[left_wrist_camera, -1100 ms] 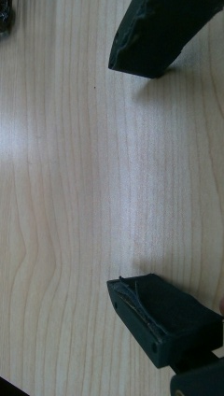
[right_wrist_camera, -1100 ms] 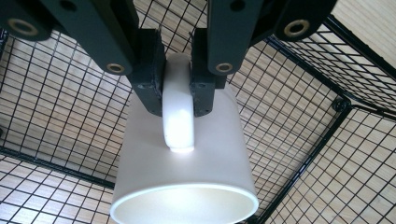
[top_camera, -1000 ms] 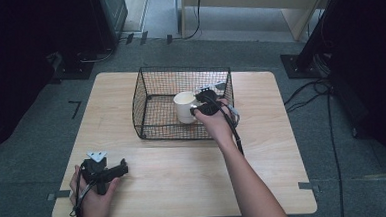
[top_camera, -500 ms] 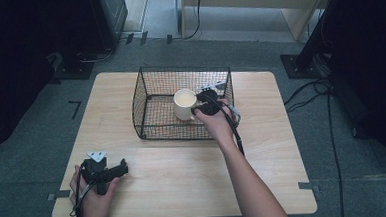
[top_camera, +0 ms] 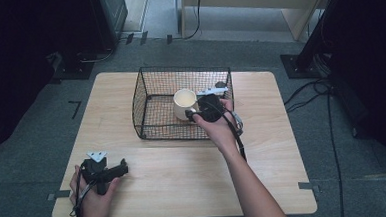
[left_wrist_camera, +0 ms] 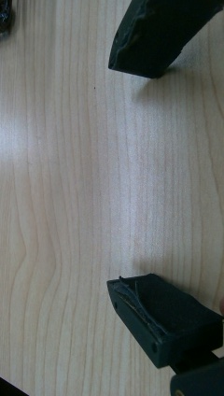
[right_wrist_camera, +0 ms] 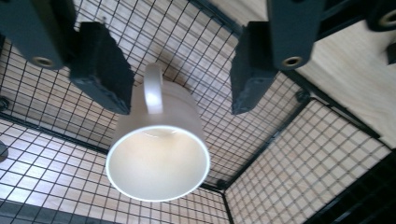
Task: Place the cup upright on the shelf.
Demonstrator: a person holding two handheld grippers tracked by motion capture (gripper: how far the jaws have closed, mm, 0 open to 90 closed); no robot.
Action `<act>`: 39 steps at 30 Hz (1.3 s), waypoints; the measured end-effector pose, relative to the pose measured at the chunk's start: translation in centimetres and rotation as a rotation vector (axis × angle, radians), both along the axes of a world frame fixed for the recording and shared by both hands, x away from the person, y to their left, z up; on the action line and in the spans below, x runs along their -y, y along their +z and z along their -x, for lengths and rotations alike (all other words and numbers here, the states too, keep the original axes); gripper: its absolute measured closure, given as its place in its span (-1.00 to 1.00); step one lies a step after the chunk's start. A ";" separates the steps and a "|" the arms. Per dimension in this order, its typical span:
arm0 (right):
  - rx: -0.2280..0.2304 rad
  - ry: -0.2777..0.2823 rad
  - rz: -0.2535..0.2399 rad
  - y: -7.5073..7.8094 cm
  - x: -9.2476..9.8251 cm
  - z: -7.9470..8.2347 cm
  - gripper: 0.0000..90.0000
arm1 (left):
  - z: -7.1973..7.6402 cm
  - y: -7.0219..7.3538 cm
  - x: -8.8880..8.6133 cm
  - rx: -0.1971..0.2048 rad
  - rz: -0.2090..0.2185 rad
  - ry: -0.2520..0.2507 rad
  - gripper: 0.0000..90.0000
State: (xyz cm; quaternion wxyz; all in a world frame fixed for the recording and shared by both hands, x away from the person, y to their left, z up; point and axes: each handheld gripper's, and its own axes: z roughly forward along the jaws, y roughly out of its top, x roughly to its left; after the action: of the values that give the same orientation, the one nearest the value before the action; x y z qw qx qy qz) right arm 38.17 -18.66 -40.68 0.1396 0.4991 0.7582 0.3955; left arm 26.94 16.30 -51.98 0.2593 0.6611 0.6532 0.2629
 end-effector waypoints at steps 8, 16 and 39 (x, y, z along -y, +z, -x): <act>0.046 0.027 -0.026 0.4 1.2 2.8 -0.51 | 0.0 0.0 0.0 0.001 0.001 0.001 -1.00; 0.078 0.020 -0.035 0.2 2.9 5.4 -0.51 | 0.0 0.0 0.0 0.002 0.001 0.001 -1.00; 0.137 -0.061 -0.017 -2.2 9.8 11.0 -0.52 | 0.0 0.0 0.0 -0.001 -0.001 -0.001 -1.00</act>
State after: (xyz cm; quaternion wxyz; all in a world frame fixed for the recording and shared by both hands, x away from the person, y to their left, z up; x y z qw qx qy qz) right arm 27.18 -28.49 -42.88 0.1990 0.4951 0.7278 0.4307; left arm 26.94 16.31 -51.98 0.2588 0.6617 0.6528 0.2629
